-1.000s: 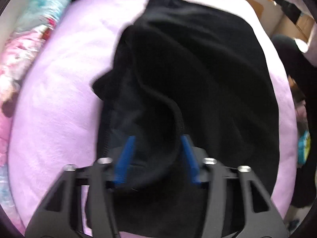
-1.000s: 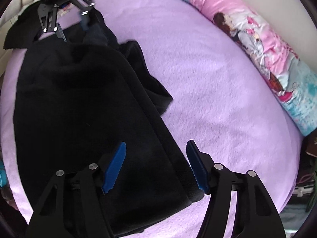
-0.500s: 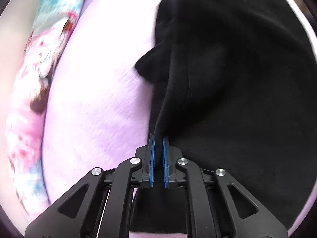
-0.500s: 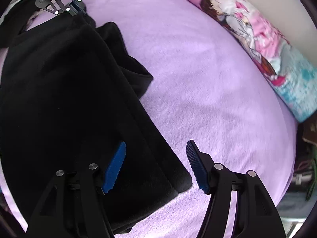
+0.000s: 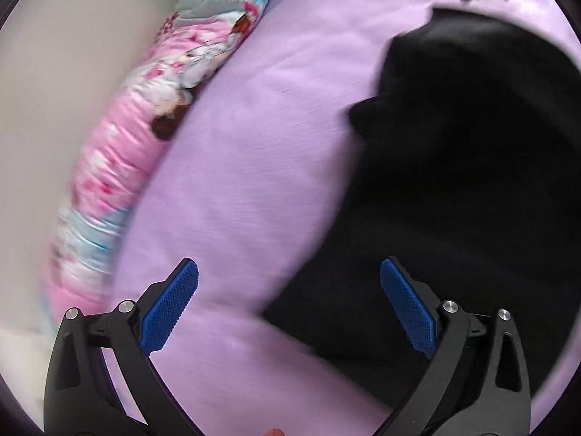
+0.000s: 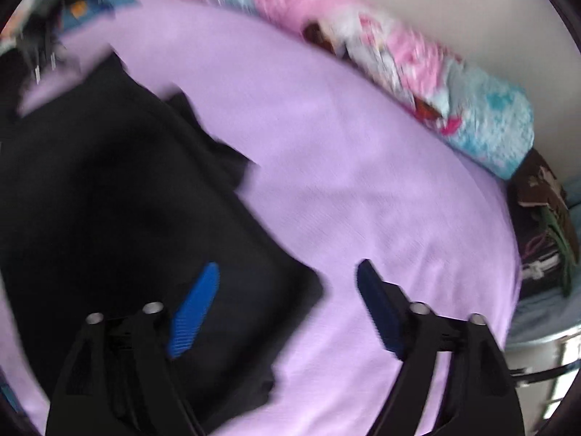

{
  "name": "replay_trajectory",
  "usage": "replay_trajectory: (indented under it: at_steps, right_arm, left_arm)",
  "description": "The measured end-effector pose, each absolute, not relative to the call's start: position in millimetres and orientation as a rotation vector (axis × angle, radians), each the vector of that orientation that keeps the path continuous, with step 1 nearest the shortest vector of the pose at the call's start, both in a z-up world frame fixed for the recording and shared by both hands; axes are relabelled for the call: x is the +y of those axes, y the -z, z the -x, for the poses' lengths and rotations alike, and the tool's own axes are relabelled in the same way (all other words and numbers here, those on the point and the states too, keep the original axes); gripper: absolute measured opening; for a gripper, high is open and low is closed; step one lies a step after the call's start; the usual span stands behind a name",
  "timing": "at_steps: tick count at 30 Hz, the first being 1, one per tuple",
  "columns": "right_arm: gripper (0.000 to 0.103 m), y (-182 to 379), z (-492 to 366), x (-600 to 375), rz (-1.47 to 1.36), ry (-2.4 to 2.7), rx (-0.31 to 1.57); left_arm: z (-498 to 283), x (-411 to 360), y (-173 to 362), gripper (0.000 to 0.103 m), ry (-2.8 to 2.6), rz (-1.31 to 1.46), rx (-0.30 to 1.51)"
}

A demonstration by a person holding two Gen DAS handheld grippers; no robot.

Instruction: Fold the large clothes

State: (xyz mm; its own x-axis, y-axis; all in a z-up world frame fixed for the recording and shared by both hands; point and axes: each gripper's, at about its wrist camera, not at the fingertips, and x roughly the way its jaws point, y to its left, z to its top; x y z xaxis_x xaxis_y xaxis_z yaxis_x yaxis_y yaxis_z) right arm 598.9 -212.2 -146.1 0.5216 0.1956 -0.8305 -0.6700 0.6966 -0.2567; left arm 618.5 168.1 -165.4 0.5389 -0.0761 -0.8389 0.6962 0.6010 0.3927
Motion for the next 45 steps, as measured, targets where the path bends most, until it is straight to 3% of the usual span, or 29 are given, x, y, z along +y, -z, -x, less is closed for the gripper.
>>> replay_trajectory:
  at_steps: [5,7,9,12,14,17,22,26,32,45]
  right_arm:
    - [0.082,178.4,-545.8,-201.9,0.280,-0.777,1.028]
    - [0.081,209.6,-534.7,-205.3,0.292,-0.744,1.062]
    - [0.072,236.4,-527.7,-216.6,0.297,-0.699,1.043]
    - [0.066,248.1,-531.3,-228.9,0.204,-0.661,1.028]
    - [0.069,236.0,-530.0,-220.9,0.224,-0.633,1.039]
    - [0.097,200.8,-517.3,-222.7,0.193,-0.609,0.997]
    - [0.097,168.0,-493.9,-283.8,-0.059,-0.443,1.007]
    - [0.097,193.4,-472.0,-341.5,-0.273,-0.297,1.057]
    - [0.097,231.7,-450.5,-375.1,-0.494,-0.256,1.063]
    - [0.097,267.7,-488.1,-351.9,-0.468,-0.344,1.032]
  left_arm:
    - [-560.8,158.0,201.9,0.097,0.706,-0.251,1.070]
    - [-549.2,147.9,227.9,0.097,0.685,-0.274,1.100]
    - [-546.5,145.9,253.1,0.098,0.627,-0.341,1.102]
    - [-557.8,161.0,276.1,0.098,0.566,-0.116,1.120]
    - [-554.6,148.1,264.8,0.097,0.521,-0.153,1.106]
    - [-545.8,151.0,233.5,0.097,0.481,-0.078,1.092]
    - [-508.6,188.7,193.5,0.097,0.466,0.072,1.028]
    - [-505.5,247.2,217.1,0.097,0.411,0.349,1.078]
    - [-486.6,278.3,246.6,0.097,0.417,0.543,1.122]
    - [-513.7,278.0,289.0,0.097,0.409,0.497,1.171]
